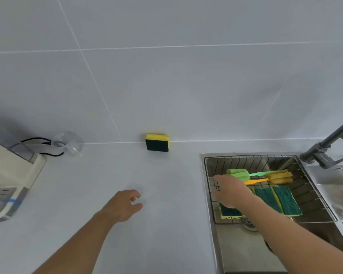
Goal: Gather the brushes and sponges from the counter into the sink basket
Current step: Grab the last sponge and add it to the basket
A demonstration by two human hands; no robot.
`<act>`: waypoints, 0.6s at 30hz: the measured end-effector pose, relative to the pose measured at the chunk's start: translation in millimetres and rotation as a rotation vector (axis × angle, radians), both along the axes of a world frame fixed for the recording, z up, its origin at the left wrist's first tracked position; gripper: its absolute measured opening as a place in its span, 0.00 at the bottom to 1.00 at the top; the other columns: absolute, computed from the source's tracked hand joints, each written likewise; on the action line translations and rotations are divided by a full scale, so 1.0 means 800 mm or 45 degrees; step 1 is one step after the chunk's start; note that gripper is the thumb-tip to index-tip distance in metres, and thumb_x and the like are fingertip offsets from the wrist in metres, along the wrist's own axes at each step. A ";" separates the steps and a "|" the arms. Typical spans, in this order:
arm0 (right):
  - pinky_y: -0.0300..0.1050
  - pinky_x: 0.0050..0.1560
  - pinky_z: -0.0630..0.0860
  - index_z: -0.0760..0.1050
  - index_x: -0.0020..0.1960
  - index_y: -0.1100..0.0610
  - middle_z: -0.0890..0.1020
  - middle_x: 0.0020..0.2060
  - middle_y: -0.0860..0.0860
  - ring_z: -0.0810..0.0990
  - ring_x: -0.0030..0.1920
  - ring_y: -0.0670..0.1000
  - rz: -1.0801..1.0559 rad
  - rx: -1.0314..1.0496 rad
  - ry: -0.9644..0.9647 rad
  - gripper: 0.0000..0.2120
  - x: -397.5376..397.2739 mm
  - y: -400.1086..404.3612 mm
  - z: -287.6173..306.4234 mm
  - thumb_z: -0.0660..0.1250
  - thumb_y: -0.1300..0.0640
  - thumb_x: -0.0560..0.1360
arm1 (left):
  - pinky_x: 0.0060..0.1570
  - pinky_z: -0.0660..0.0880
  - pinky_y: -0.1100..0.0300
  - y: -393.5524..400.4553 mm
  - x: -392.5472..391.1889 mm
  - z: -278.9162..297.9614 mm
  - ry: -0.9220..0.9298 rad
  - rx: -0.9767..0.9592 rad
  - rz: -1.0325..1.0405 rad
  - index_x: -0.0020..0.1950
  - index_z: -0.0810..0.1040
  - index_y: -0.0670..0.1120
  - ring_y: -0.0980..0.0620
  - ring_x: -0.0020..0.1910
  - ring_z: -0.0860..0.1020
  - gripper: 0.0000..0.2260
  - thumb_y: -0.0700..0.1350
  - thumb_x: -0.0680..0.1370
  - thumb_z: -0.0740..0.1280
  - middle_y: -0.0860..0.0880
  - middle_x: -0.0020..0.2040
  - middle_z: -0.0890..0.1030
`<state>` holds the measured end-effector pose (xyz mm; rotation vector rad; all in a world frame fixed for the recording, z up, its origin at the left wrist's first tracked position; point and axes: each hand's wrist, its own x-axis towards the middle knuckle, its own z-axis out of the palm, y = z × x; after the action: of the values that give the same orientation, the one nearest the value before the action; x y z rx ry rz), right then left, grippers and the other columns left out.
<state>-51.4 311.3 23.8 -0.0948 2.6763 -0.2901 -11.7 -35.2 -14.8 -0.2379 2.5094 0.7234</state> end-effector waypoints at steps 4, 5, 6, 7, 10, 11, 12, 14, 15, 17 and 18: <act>0.51 0.63 0.74 0.67 0.73 0.53 0.74 0.69 0.51 0.74 0.67 0.55 -0.008 -0.010 -0.033 0.24 0.000 -0.033 -0.008 0.60 0.49 0.79 | 0.57 0.75 0.57 -0.032 -0.003 -0.008 -0.002 -0.002 0.028 0.60 0.76 0.55 0.55 0.53 0.77 0.16 0.56 0.73 0.70 0.53 0.56 0.77; 0.51 0.65 0.73 0.66 0.74 0.53 0.73 0.70 0.51 0.72 0.69 0.55 -0.006 -0.009 -0.044 0.25 0.000 -0.038 -0.009 0.60 0.49 0.79 | 0.58 0.74 0.57 -0.036 -0.004 -0.010 -0.001 -0.005 0.024 0.61 0.76 0.55 0.55 0.54 0.77 0.17 0.56 0.73 0.70 0.53 0.57 0.77; 0.51 0.66 0.72 0.65 0.75 0.53 0.73 0.71 0.51 0.72 0.69 0.55 0.001 -0.004 -0.054 0.25 -0.001 -0.043 -0.010 0.60 0.49 0.79 | 0.58 0.74 0.57 -0.038 -0.006 -0.012 0.002 -0.011 0.014 0.61 0.76 0.55 0.55 0.54 0.77 0.17 0.56 0.73 0.70 0.53 0.58 0.77; 0.51 0.66 0.72 0.64 0.75 0.53 0.73 0.71 0.51 0.72 0.70 0.54 0.004 0.007 -0.065 0.25 -0.002 -0.048 -0.011 0.60 0.48 0.80 | 0.59 0.74 0.56 -0.039 -0.009 -0.014 0.006 -0.016 -0.002 0.62 0.75 0.55 0.54 0.55 0.77 0.18 0.56 0.74 0.69 0.53 0.59 0.76; 0.51 0.66 0.73 0.64 0.75 0.53 0.73 0.71 0.52 0.72 0.69 0.54 0.005 0.036 -0.067 0.25 -0.011 -0.056 -0.010 0.60 0.48 0.80 | 0.63 0.70 0.57 -0.025 -0.015 -0.020 0.041 -0.015 -0.071 0.67 0.72 0.54 0.53 0.62 0.74 0.21 0.56 0.75 0.67 0.52 0.64 0.74; 0.51 0.67 0.72 0.63 0.76 0.53 0.73 0.71 0.51 0.71 0.70 0.54 0.005 0.040 -0.063 0.25 -0.016 -0.058 -0.009 0.60 0.48 0.80 | 0.64 0.69 0.57 -0.015 -0.016 -0.023 0.069 -0.001 -0.098 0.69 0.70 0.54 0.52 0.64 0.72 0.22 0.56 0.76 0.66 0.52 0.66 0.73; 0.51 0.67 0.72 0.63 0.76 0.53 0.72 0.72 0.51 0.71 0.71 0.54 0.007 0.042 -0.056 0.26 -0.021 -0.060 -0.007 0.60 0.48 0.80 | 0.66 0.67 0.57 -0.004 -0.017 -0.026 0.110 0.017 -0.123 0.70 0.68 0.54 0.53 0.67 0.70 0.23 0.56 0.76 0.65 0.52 0.68 0.71; 0.50 0.69 0.69 0.61 0.77 0.53 0.70 0.74 0.51 0.68 0.72 0.54 0.024 0.045 -0.048 0.27 -0.034 -0.063 -0.002 0.59 0.48 0.81 | 0.70 0.63 0.57 0.019 -0.017 -0.033 0.222 0.033 -0.173 0.73 0.65 0.53 0.52 0.71 0.66 0.24 0.55 0.77 0.64 0.52 0.72 0.68; 0.50 0.70 0.68 0.60 0.78 0.53 0.69 0.74 0.51 0.67 0.73 0.54 0.038 0.044 -0.041 0.27 -0.041 -0.066 0.001 0.59 0.48 0.81 | 0.72 0.59 0.57 0.031 -0.018 -0.036 0.273 0.017 -0.208 0.74 0.64 0.52 0.52 0.73 0.63 0.25 0.55 0.78 0.62 0.51 0.74 0.66; 0.49 0.71 0.65 0.59 0.78 0.53 0.67 0.76 0.51 0.65 0.75 0.53 0.065 0.038 -0.031 0.28 -0.056 -0.071 0.003 0.59 0.48 0.81 | 0.75 0.51 0.56 0.054 -0.019 -0.045 0.322 -0.040 -0.281 0.76 0.59 0.52 0.51 0.77 0.54 0.26 0.56 0.79 0.59 0.50 0.78 0.58; 0.49 0.72 0.65 0.59 0.79 0.52 0.67 0.76 0.51 0.64 0.75 0.53 0.076 0.036 -0.025 0.28 -0.063 -0.074 0.005 0.59 0.48 0.81 | 0.76 0.48 0.55 0.063 -0.020 -0.050 0.335 -0.077 -0.315 0.77 0.56 0.52 0.51 0.78 0.50 0.26 0.57 0.80 0.57 0.50 0.79 0.54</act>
<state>-102.0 252.2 28.0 -0.1616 2.6518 -0.2335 -27.7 15.6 -54.5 0.1564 2.7451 0.6117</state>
